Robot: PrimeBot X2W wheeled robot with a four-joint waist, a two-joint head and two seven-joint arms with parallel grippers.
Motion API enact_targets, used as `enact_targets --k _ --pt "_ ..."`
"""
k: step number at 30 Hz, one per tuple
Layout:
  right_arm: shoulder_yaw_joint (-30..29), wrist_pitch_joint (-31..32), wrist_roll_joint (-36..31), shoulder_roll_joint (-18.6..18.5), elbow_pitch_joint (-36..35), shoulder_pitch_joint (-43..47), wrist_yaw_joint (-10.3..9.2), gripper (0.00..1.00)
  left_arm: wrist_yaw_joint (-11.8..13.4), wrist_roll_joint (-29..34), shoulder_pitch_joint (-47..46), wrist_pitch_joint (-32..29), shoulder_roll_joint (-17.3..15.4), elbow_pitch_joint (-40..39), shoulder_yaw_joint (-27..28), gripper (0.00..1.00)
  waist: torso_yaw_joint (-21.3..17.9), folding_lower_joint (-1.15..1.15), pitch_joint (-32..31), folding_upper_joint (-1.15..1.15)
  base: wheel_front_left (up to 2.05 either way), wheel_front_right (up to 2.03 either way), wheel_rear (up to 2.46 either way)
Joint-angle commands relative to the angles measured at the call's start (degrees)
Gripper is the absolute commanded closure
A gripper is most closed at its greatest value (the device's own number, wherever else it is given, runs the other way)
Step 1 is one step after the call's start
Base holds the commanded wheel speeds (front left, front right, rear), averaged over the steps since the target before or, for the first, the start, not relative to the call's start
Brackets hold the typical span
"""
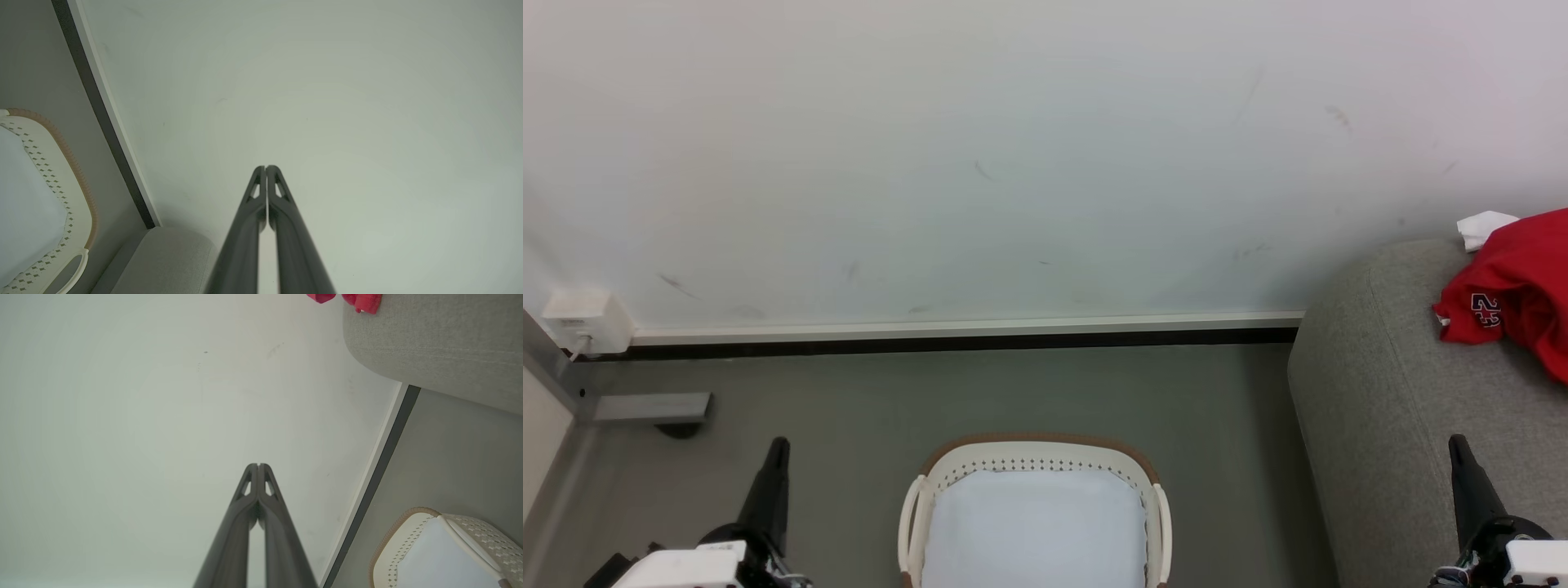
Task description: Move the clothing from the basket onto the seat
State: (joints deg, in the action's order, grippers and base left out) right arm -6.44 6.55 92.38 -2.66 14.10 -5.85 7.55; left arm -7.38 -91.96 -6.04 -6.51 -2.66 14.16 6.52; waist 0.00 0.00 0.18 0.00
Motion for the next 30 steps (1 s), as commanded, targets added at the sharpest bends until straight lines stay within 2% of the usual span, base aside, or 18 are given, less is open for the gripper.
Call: enact_targets --k 1,30 --pt "-0.23 0.17 0.08 -0.41 -0.24 -0.71 -0.12 1.00 -0.23 -0.83 -0.48 -0.26 -0.41 -0.18 0.06 1.00 0.00 0.00 0.00 0.00 0.00 0.00 0.00" --pt "-0.23 0.16 0.08 -0.40 -0.24 -0.71 -0.12 1.00 -0.23 -0.83 -0.47 -0.25 -0.41 -0.18 0.07 1.00 0.00 0.00 0.00 0.00 0.00 0.00 0.00"
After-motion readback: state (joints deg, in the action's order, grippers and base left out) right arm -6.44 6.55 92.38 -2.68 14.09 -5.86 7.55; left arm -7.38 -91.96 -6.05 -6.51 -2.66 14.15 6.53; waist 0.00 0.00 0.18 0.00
